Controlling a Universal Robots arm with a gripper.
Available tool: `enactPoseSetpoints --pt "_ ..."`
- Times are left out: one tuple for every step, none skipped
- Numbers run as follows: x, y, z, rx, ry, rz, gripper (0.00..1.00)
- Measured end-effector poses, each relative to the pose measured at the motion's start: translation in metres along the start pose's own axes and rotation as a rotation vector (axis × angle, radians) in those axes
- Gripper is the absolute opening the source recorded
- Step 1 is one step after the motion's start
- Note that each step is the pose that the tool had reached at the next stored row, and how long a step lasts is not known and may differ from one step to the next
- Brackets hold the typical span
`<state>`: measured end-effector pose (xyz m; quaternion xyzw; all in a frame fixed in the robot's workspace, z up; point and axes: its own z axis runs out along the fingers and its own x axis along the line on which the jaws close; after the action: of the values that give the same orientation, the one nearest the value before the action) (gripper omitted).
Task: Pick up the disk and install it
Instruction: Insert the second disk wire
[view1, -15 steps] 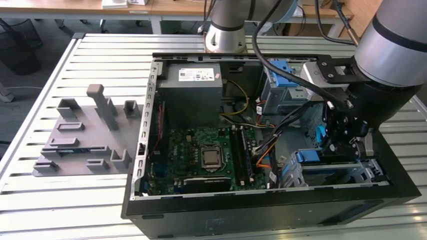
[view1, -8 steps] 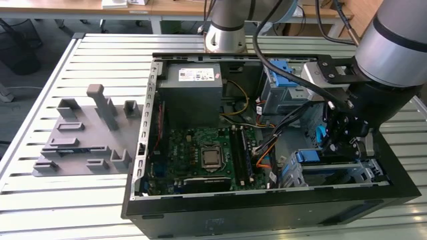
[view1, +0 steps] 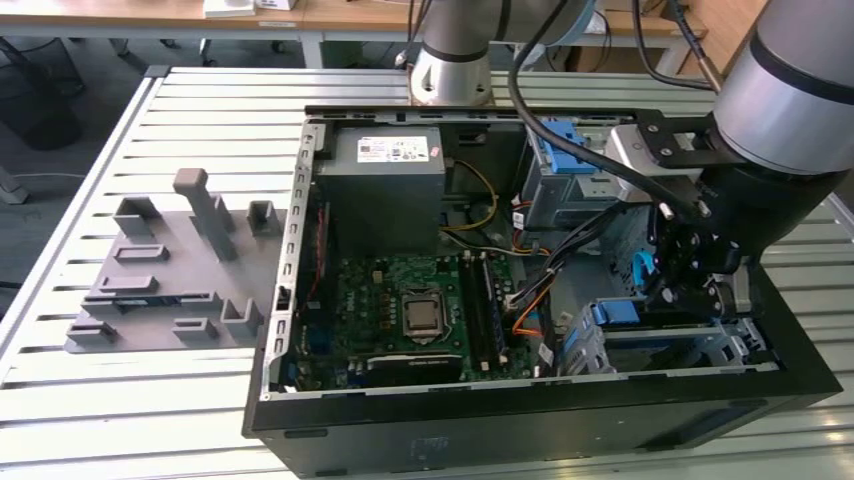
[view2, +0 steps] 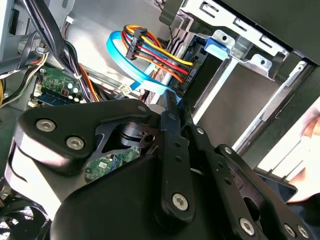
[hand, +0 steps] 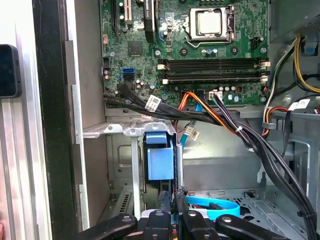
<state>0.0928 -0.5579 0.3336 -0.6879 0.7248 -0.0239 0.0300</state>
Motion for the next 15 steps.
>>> enactPoseSetpoints --pt "0.0 0.0 0.0003 0.0 -0.0003 0.0 0.16" --pt "0.0 0.0 0.0006 0.0 -0.0003 0.0 0.16" --pt "0.0 0.0 0.0009 0.0 -0.0005 0.0 0.16" --pt "0.0 0.0 0.0012 0.0 -0.0006 0.0 0.16" --pt "0.0 0.0 0.0016 0.0 -0.0007 0.0 0.16" --pt "0.0 0.0001 0.002 0.0 -0.0009 0.0 0.16" --pt "0.0 0.0001 0.0024 0.0 -0.0009 0.0 0.16" --pt "0.0001 0.0001 0.0029 0.0 -0.001 0.0 0.16" --pt "0.0001 0.0002 0.0034 -0.0001 -0.0009 0.0 0.16" --pt "0.0001 0.0002 0.0039 0.0 -0.0009 0.0 0.16" --pt "0.0001 0.0002 0.0044 0.0 -0.0008 0.0 0.16" --pt "0.0001 0.0003 0.0049 0.0 -0.0007 0.0 0.16" --pt "0.0001 0.0003 0.0053 0.0 -0.0005 0.0 0.16" --pt "0.0002 0.0004 0.0057 0.0 -0.0002 0.0 0.16" --pt "0.0002 0.0004 0.006 0.0 0.0001 0.0 0.16"
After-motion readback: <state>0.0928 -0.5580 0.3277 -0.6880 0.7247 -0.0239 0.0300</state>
